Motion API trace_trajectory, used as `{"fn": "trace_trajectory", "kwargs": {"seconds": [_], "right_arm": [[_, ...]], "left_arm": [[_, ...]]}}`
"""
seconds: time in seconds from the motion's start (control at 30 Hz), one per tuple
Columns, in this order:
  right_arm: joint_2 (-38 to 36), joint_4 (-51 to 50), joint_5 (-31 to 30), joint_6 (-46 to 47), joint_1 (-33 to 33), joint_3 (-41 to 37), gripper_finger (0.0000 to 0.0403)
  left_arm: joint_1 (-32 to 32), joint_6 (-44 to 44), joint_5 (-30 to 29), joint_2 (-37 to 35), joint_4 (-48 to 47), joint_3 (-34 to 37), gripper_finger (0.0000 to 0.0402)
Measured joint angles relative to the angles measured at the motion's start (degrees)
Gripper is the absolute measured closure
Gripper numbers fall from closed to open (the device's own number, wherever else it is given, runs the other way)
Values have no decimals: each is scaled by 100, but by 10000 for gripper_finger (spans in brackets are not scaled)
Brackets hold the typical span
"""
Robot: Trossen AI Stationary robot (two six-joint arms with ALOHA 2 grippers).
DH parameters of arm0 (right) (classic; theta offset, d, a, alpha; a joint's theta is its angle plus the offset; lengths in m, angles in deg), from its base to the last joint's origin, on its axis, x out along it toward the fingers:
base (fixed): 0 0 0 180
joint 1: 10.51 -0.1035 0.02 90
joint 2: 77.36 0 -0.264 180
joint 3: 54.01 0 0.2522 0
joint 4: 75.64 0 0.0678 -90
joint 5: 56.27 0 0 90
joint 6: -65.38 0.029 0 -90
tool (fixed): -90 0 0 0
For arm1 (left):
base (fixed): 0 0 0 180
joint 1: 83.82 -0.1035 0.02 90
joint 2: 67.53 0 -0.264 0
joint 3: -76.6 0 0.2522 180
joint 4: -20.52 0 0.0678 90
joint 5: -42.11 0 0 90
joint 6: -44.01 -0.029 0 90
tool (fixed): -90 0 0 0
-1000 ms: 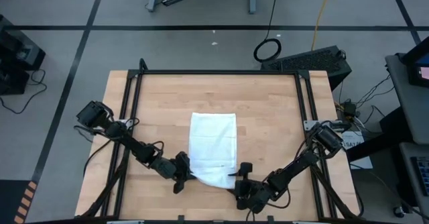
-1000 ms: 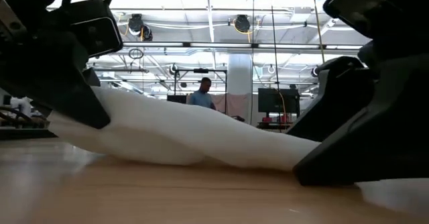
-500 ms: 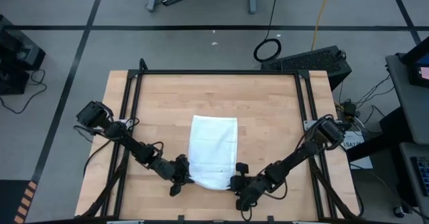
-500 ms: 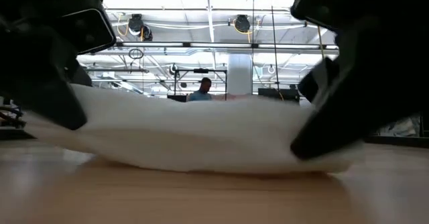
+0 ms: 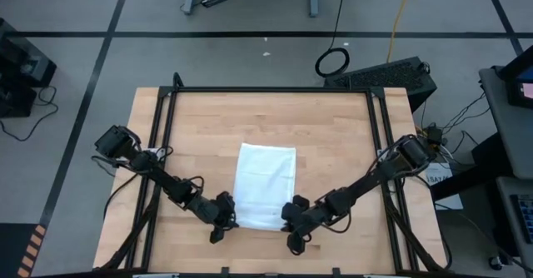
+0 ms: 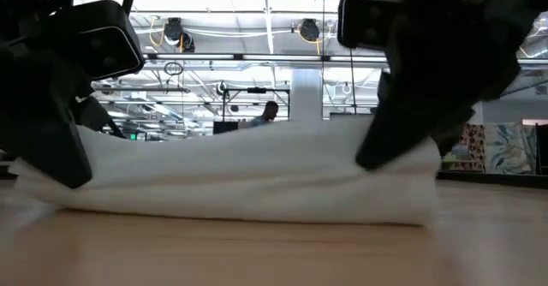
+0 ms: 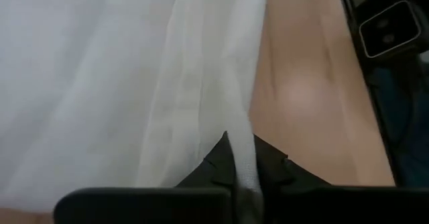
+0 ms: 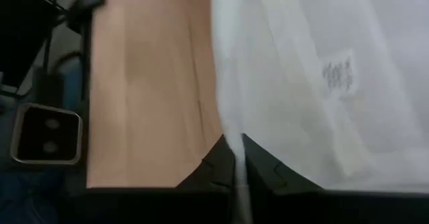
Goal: Roll towel
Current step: Roll the white towel
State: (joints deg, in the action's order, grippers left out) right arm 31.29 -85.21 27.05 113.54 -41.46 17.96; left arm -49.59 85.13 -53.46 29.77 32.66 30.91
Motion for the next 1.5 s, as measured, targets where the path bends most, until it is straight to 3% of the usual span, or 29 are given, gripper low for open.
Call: {"fn": "trace_trajectory", "kwargs": {"seconds": [0.13, 0.33, 0.53, 0.7, 0.8, 0.97, 1.3, 1.4, 1.5], "right_arm": [[141, 19, 87, 216, -5, 0, 401], [275, 20, 82, 367, -5, -2, 401], [275, 23, 87, 370, -1, -2, 401], [273, 23, 135, 475, 40, -2, 401], [273, 31, 257, 594, 87, -2, 401], [273, 33, 330, 670, 162, -2, 401], [270, 33, 555, 771, 283, -2, 401], [269, 33, 561, 819, 290, -2, 401], [268, 35, 588, 866, 290, -2, 401]], "left_arm": [[2, -14, -46, 2, -235, 11, 351], [2, -160, -67, -47, -280, 12, 278], [84, -353, -137, -642, -698, 12, 218], [500, -513, -1205, -1366, -1402, 10, 205], [830, -907, -1859, -1497, -1183, 10, 205], [1273, -1890, -2431, -1086, -65, 3, 192], [1349, -2529, -3509, 428, 344, -414, 67], [1294, -2504, -3673, 562, 372, -600, 68], [1175, -2344, -3651, 616, 379, -668, 102]]}}
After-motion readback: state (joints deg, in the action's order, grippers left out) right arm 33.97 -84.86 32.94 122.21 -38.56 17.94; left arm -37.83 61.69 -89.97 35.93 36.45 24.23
